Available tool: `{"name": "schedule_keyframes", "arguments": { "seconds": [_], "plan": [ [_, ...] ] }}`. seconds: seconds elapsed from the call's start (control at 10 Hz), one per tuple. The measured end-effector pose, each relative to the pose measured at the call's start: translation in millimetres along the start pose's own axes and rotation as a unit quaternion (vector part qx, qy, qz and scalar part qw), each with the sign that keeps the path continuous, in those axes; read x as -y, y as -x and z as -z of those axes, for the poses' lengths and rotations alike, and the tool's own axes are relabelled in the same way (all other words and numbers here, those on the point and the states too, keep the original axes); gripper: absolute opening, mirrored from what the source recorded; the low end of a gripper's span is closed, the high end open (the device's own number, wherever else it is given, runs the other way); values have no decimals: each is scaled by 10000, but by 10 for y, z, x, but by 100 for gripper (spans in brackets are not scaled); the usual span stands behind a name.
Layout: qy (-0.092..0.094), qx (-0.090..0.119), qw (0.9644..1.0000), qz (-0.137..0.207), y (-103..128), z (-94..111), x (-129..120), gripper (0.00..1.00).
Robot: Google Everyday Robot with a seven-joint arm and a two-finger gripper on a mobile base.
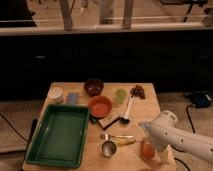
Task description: Place apple in tray
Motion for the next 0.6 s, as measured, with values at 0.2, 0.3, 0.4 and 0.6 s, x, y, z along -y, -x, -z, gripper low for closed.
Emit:
{"name": "schedule_keyframes", "arguments": {
  "seconds": [0.2,0.3,0.4,0.6],
  "plan": [
    [5,-2,10000,50,0,-3,0,80],
    [-22,49,9999,105,12,14,-9,80],
    [-71,99,9998,155,24,27,-3,80],
    [-119,198,9994,246,55,46,4,80]
  ]
}}
